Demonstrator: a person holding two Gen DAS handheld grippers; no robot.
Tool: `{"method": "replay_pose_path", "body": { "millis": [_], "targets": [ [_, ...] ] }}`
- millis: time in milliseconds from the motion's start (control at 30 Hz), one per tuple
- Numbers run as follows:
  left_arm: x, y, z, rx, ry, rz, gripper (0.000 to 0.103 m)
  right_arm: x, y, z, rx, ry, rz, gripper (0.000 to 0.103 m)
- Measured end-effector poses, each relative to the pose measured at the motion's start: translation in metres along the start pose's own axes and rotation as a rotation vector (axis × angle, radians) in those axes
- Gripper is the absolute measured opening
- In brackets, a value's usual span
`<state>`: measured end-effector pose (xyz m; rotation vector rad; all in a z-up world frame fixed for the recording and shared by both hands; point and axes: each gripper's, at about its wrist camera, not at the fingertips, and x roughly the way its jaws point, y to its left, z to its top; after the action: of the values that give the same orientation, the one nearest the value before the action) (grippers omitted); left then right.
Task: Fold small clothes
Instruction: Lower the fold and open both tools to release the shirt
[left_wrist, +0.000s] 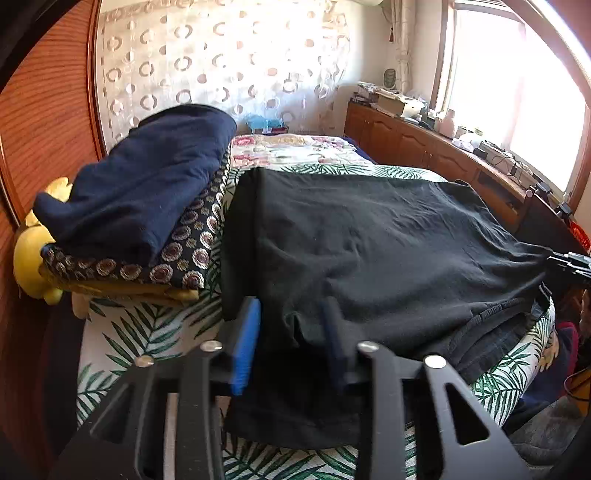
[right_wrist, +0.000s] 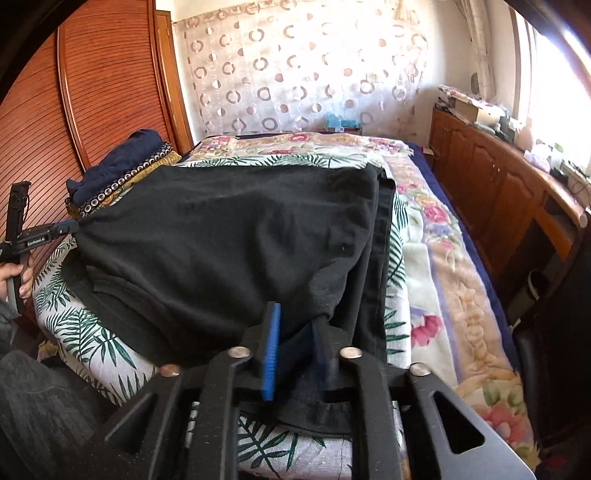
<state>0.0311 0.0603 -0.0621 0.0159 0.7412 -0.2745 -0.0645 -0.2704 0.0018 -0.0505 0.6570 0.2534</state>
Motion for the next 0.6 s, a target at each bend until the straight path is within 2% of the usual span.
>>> {"method": "replay_pose_path", "body": {
  "millis": [67,133,200,233,400,600],
  "targets": [
    [0.000,0.000,0.001,0.003,0.009,0.001,0.041,-0.001,0.001,-0.001,-0.004,-0.005,0.013,0.052],
    [0.002,0.000,0.000,0.010,0.024,-0.001,0.047,-0.005,0.002,0.001,-0.027,-0.017,-0.014,0.052],
    [0.004,-0.001,-0.002,0.015,0.030,0.001,0.076,-0.008,0.003,0.007,-0.042,-0.033,-0.036,0.052],
    [0.005,-0.002,-0.002,0.011,0.029,-0.001,0.080,-0.009,0.004,0.009,-0.043,-0.046,-0.037,0.052],
    [0.012,-0.003,-0.004,0.008,0.051,0.021,0.081,0.001,0.018,0.013,-0.066,-0.067,-0.037,0.052],
    [0.022,-0.001,-0.009,0.006,0.085,0.046,0.081,0.045,0.034,0.010,-0.065,-0.040,0.006,0.052]
  ]
}}
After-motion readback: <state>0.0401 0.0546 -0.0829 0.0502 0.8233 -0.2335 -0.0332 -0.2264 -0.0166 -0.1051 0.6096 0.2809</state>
